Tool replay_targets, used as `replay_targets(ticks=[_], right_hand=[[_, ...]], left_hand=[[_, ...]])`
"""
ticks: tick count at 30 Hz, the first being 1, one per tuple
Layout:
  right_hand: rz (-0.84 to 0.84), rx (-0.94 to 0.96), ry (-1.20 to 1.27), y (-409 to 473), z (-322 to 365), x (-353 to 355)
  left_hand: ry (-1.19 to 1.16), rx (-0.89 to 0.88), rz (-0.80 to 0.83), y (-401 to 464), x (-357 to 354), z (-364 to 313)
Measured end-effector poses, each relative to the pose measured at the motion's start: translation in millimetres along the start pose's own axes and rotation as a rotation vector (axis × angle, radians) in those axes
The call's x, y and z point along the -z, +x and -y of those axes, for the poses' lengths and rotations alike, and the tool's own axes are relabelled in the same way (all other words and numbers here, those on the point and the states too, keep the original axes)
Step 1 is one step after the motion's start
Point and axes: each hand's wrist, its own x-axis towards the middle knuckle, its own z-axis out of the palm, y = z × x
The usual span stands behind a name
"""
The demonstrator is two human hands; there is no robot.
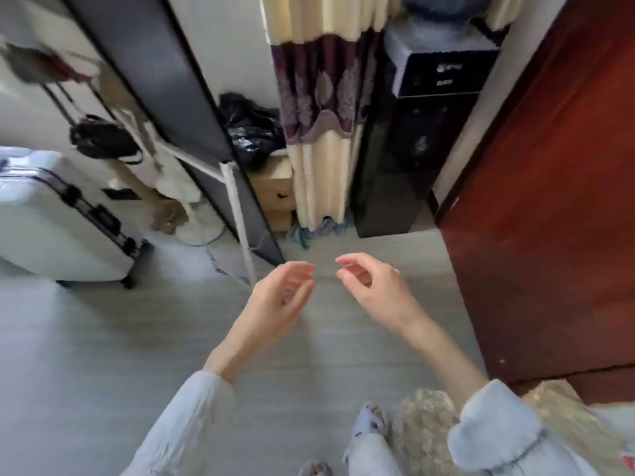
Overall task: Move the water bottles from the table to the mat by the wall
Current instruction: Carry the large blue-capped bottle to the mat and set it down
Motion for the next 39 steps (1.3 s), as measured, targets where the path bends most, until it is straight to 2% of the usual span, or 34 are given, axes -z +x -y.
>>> replay_targets(ticks=[9, 17, 24, 32, 39], right_hand=[[0.534, 0.411, -0.054, 77, 182, -231], [0.897, 0.651, -0.013, 120, 333, -438], [1.154, 0.804, -0.007, 115, 451, -601], [1.305, 0.888, -0.027, 90, 554, -807], [1.303, 0.903, -0.021, 78, 669, -971]], left_hand=[[0.020, 0.298, -0.615, -94, 235, 96], [0.056, 0.507, -1.006, -158, 414, 178], [0.053, 0.650, -1.334, -228, 529, 235], [0.068, 0.724, -1.507, -325, 678, 342], [0.075, 0.711, -1.513, -394, 852, 428]])
